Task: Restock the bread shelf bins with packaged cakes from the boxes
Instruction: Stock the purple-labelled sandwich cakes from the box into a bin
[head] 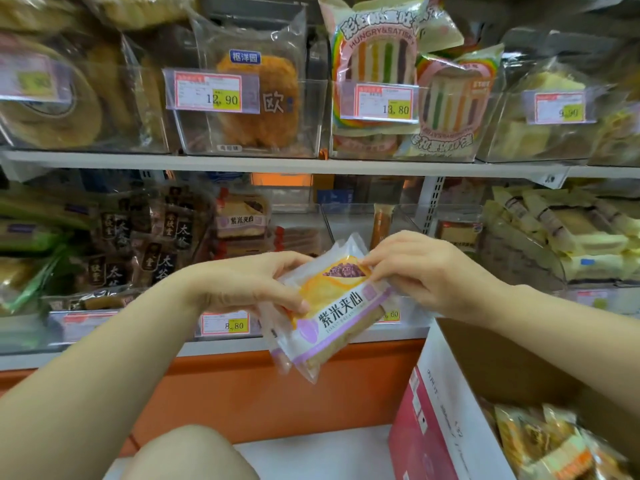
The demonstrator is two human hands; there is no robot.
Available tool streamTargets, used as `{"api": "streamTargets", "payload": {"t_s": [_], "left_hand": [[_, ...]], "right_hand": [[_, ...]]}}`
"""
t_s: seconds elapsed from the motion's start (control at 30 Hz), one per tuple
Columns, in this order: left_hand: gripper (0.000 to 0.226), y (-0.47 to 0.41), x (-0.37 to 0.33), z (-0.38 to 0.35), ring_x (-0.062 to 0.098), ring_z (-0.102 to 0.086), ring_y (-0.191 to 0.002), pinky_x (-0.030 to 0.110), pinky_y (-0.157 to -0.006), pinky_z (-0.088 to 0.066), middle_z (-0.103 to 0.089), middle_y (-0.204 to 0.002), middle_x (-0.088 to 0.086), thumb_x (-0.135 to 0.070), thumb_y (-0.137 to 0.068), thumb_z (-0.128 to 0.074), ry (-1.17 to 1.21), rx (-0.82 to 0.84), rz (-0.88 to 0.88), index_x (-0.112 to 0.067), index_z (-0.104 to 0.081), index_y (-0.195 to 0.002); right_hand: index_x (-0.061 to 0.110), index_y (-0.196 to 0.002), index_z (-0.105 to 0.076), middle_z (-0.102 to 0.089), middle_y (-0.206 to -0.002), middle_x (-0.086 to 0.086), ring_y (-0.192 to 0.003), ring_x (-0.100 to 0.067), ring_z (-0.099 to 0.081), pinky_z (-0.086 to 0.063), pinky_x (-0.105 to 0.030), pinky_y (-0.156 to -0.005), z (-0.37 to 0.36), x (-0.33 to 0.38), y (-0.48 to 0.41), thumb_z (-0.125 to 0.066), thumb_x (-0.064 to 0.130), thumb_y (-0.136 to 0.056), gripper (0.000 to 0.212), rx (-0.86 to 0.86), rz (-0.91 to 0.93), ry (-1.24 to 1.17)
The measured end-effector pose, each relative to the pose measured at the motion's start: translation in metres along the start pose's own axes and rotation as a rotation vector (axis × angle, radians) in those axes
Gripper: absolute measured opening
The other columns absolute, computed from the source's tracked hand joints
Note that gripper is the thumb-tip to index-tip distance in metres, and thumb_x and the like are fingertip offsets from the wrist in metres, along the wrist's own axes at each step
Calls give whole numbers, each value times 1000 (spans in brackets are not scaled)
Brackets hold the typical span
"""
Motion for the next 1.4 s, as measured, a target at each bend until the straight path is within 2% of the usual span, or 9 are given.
{"api": "streamTargets", "payload": {"t_s": [0.1,0.2,0.37,0.53,0.7,0.9,1.1,1.27,1.4], "left_hand": [[67,1,-4,8,22,-68,-102,48,-90,-54,-64,-120,1,-14,-74,-77,-6,-50,-39,-30,-45,-131],[71,3,-15,10,8,-66,-102,37,-90,-55,-60,-122,-10,-18,-75,-79,-178,-98,-79,-34,-42,-133],[67,12,-38,4,-7,-58,-92,14,-75,-51,-54,-113,-23,-21,-75,-76,-440,-191,-192,-41,-42,-129],[63,14,-39,-4,4,-62,-78,26,-64,-57,-56,-106,-21,-17,-78,-72,-496,-283,-282,-44,-43,-127],[66,7,-29,5,-1,-54,-99,15,-82,-48,-53,-112,-20,-18,-76,-76,-576,-540,-439,-32,-47,-133],[75,-15,12,31,6,-47,-114,24,-100,-40,-47,-127,-9,-23,-77,-78,-295,-876,-324,-27,-41,-142],[70,-56,35,62,4,-50,-112,14,-87,-39,-52,-127,-12,-13,-85,-68,-145,-920,-242,-27,-34,-145],[62,-96,43,100,21,-58,-115,41,-102,-45,-58,-130,0,-21,-88,-65,-158,-861,-241,-29,-35,-142],[64,-125,53,125,31,-52,-124,44,-102,-43,-51,-140,4,-31,-92,-60,-378,-873,-111,-34,-27,-146]], "right_hand": [[25,-125,-55,-57,-121,16,-113,0,-53,-48,-24,-96,-6,-14,-2,-71,28,-84,44,-20,-487,-376],[34,-142,-31,-48,-134,17,-121,0,-50,-47,-32,-101,-27,-20,-4,-81,39,-67,91,213,-828,-731],[28,-123,-52,-66,-116,9,-107,-6,-63,-55,-26,-85,-29,-17,-10,-77,16,-76,55,358,-781,-895],[27,-129,-46,-58,-122,11,-112,-3,-58,-54,-24,-87,-23,-13,-8,-79,15,-75,65,309,-717,-808],[25,-122,-52,-62,-110,15,-103,3,-59,-52,-17,-84,-26,-16,-20,-80,13,-74,57,103,-677,-570],[26,-121,-54,-63,-111,12,-104,-5,-60,-53,-26,-89,-54,-29,-38,-78,19,-76,52,-71,-734,-447],[23,-125,-55,-65,-116,5,-108,-15,-59,-53,-40,-90,-95,-59,-61,-77,27,-77,54,-193,-805,-362],[20,-124,-53,-62,-118,3,-109,-16,-58,-50,-34,-87,-125,-92,-82,-75,29,-79,52,-256,-880,-330],[22,-125,-53,-56,-112,11,-107,-9,-54,-39,-20,-82,-147,-118,-97,-74,26,-81,49,-222,-920,-368]]}}
Point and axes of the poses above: each hand's wrist, its own y-axis away from the middle knuckle, its own z-axis out of the back of the hand, x = y × z, the point moved 4 cm from there along -y, towards the middle knuckle
